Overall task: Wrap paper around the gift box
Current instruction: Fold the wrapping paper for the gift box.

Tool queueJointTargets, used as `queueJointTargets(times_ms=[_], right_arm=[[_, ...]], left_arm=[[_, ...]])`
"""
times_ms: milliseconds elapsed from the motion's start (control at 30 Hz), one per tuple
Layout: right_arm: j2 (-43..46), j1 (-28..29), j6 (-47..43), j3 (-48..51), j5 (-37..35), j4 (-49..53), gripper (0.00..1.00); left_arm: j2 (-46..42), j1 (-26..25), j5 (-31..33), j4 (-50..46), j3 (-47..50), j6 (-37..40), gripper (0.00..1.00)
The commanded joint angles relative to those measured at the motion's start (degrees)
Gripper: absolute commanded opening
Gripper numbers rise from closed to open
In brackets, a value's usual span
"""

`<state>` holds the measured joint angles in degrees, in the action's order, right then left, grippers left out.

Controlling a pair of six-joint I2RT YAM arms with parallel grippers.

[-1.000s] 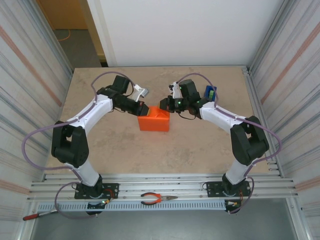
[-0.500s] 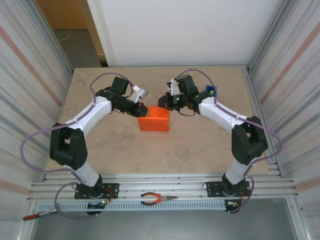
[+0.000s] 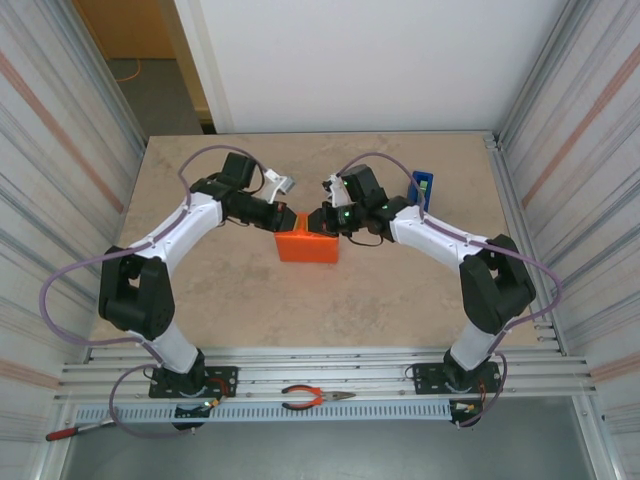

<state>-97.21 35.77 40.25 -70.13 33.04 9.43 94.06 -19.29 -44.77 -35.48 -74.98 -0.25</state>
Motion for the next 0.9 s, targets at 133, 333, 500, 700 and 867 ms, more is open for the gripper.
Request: queueJointTargets(times_ms=[133,333,500,700,867], right_arm=[[0.09,0.34,0.08,3.86,-2.63,3.66,0.0],[-0.08,0.34,0.16,4.09,-2.51,3.31,0.0],[-0.11,0.34,0.26,4.43,-2.5,2.89,0.0],[-0.16,0.28,0.29,4.57,-2.35,2.74,0.0],[-0.01,0.35,0.38,4.6,-2.43,2.74,0.0]], left_arm=[[-2.61,2.27,-5.49,1.14,-8.54,-5.35,0.0],[-0.6,0.3,-2.95,-3.45,-10.41,-1.57,0.0],[-0.52,-2.1,-0.26,-4.02,-7.5,-0.02,0.0],[-0.62,-3.06,1.76,-3.31,-4.4,0.08,0.0],[-1.33,-3.04,3.2,-2.18,-2.35,-0.28,0.0]])
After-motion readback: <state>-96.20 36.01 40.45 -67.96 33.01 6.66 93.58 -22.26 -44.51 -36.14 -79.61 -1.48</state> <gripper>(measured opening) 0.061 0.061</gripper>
